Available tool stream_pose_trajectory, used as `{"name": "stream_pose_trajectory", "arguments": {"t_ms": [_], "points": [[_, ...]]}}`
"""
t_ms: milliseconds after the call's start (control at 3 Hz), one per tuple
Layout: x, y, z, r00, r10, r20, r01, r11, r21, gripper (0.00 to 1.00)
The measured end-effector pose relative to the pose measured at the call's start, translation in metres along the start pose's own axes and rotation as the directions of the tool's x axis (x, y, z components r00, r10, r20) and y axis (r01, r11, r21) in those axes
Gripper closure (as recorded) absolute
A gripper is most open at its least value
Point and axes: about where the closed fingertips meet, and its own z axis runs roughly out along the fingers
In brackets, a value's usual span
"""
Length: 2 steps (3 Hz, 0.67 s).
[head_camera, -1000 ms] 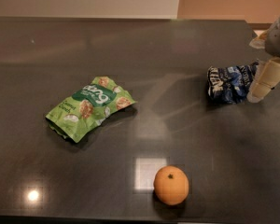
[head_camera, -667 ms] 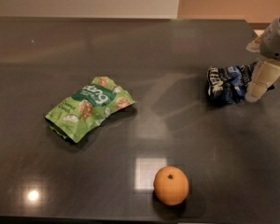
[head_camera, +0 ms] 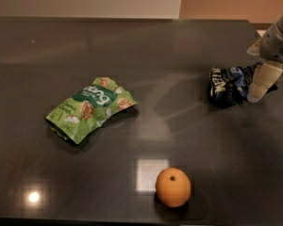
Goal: Move blue chip bag near orange
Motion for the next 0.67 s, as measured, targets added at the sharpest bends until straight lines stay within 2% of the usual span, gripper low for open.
{"name": "stream_pose_trajectory", "arguments": {"t_ms": [333, 667], "points": [[0.013, -0.017, 0.034, 0.997, 0.017, -0.075, -0.021, 0.9987, -0.046, 0.00], [0.020, -0.024, 0.056, 0.992, 0.030, -0.124, -0.039, 0.9963, -0.076, 0.09]]}}
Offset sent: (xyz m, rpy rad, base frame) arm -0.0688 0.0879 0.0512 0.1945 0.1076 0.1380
